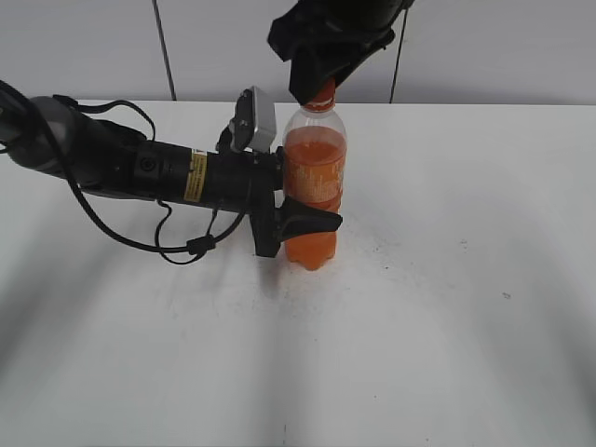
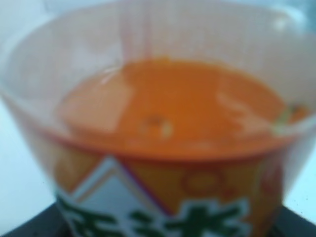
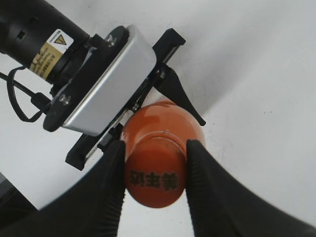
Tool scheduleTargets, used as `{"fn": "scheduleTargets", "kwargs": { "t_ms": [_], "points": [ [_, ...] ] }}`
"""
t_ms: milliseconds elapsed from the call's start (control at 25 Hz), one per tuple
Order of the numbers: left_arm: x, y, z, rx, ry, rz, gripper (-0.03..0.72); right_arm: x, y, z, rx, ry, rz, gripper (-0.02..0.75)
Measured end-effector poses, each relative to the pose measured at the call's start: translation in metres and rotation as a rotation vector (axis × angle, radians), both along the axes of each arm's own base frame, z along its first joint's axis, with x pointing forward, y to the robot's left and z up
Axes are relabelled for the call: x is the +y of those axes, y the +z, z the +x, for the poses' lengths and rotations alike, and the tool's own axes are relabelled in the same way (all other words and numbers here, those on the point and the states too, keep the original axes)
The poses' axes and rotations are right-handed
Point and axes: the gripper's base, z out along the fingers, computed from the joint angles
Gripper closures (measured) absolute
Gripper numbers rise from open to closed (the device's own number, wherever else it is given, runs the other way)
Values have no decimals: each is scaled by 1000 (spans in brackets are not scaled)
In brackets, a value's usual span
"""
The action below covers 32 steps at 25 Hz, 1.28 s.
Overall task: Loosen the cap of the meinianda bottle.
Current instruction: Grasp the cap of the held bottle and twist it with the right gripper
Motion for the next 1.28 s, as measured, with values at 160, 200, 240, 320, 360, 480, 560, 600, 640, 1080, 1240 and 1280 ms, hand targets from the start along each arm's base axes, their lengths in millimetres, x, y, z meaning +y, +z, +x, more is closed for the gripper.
{"fn": "scheduleTargets", "kwargs": {
  "t_ms": [160, 200, 240, 320, 360, 480, 560, 600, 640, 1080, 1240, 1280],
  "points": [
    [0, 0, 0, 0, 0, 0, 267, 0, 0, 0, -28, 82, -22, 458],
    [0, 0, 0, 0, 0, 0, 267, 0, 0, 0, -36, 106, -29, 458],
    [0, 0, 0, 1, 0, 0, 267, 0, 0, 0, -45, 132, -37, 458],
    [0, 0, 0, 1, 0, 0, 267, 0, 0, 0, -62, 181, -51, 458],
    [0, 0, 0, 1, 0, 0, 267, 0, 0, 0, -70, 207, -58, 458],
    [0, 0, 0, 1, 0, 0, 267, 0, 0, 0, -95, 281, -80, 458],
    [0, 0, 0, 0, -4, 2, 267, 0, 0, 0, -112, 329, -94, 458],
    [0, 0, 0, 0, -5, 1, 267, 0, 0, 0, -120, 353, -101, 458],
    [0, 0, -1, 0, -7, 1, 267, 0, 0, 0, -128, 376, -108, 458],
    [0, 0, -1, 1, -9, 1, 267, 0, 0, 0, -212, 633, -185, 459],
    [0, 0, -1, 2, -9, 1, 267, 0, 0, 0, -234, 700, -205, 459],
    [0, 0, -1, 2, -9, 1, 267, 0, 0, 0, -241, 720, -211, 459]
  ]
}}
